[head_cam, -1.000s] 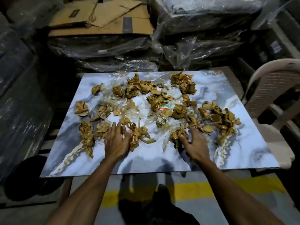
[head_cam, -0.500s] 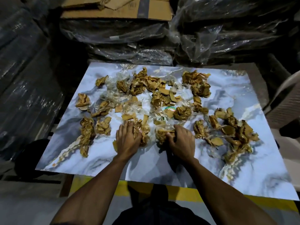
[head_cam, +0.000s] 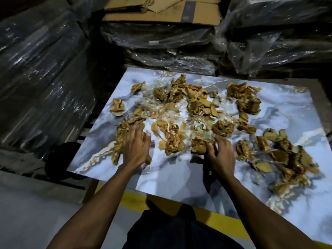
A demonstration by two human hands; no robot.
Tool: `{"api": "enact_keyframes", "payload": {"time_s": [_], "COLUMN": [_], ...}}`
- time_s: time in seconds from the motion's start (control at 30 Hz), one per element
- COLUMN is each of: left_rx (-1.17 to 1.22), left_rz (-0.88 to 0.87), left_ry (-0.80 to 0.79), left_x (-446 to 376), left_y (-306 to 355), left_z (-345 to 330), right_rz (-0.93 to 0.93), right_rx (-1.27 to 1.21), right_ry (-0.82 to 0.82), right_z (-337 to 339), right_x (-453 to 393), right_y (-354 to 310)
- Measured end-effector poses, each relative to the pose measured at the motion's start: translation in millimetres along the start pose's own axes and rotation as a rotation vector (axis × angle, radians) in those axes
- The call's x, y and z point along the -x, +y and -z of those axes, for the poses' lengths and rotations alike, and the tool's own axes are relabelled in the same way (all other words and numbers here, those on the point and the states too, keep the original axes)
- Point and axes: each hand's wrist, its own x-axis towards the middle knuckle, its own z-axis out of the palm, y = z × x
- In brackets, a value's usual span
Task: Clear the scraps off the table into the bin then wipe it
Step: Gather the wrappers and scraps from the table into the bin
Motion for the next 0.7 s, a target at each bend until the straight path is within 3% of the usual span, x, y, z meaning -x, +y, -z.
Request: {"api": "enact_keyframes", "payload": {"time_s": [0.13, 0.3, 0.7], "left_rx": [-0.115, 0.028, 0.064], "left_rz": [0.072, 0.192, 0.063], "left_ry": [0.064, -0.118, -0.283], "left_x": [0, -8, 13], "left_y": [-45, -84, -33], "left_z": [20, 20, -15], "right_rz": [0.019, -0.037, -0.282], "right_rx": [0.017, 0.04, -0.042], "right_ry": [0.109, 0.213, 0.339], "right_z": [2, 5, 3], "right_x": [14, 35, 122], "right_y": [-6, -12, -3]}}
